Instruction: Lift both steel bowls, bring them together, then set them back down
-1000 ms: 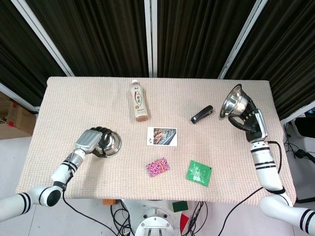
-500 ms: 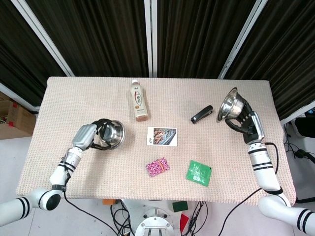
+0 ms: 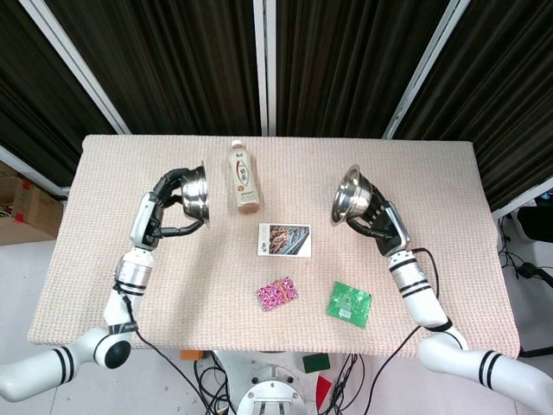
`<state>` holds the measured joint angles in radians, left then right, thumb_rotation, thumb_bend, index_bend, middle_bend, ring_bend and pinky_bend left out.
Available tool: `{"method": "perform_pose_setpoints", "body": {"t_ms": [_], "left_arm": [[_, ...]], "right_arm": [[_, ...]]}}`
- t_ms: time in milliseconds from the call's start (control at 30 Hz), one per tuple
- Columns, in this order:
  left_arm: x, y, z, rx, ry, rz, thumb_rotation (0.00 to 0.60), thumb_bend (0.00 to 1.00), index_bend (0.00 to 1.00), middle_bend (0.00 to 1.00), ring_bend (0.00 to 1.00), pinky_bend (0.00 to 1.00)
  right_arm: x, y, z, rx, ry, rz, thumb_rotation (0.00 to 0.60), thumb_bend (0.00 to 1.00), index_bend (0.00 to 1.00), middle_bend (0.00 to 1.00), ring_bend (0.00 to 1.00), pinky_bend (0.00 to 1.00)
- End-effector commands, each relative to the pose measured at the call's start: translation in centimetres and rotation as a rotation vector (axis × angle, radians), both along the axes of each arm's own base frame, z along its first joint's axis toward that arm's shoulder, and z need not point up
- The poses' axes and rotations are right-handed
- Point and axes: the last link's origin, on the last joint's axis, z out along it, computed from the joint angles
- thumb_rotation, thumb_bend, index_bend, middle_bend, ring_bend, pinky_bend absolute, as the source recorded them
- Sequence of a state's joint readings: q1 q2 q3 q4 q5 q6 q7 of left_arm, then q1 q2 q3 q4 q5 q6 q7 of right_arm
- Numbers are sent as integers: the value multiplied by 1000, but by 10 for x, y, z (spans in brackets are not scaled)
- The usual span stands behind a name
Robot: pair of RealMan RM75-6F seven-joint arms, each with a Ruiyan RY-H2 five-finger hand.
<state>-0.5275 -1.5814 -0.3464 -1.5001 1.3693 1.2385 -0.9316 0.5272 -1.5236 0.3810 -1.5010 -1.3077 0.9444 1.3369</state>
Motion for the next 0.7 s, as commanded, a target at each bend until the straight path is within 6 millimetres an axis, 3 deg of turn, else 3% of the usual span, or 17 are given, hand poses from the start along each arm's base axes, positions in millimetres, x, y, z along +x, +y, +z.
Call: {"method": "perform_pose_setpoints", "body": {"t_ms": [33, 300, 700], "left_arm": [[29, 6, -10, 4, -27, -40, 600, 48, 584, 576, 472, 559], [58, 15, -28, 44, -18, -35, 600, 59, 588, 578, 472, 559], [85, 19, -45, 61, 14, -81, 600, 95, 605, 589, 482, 568]], "right_arm": [[25, -11, -10, 21, -35, 47, 600, 199, 703, 548, 509, 483], [73, -28, -30, 51, -94, 116, 600, 199, 703, 548, 511, 488], [121, -33, -55, 107, -132, 195, 600, 206, 706, 548, 517, 494]]}}
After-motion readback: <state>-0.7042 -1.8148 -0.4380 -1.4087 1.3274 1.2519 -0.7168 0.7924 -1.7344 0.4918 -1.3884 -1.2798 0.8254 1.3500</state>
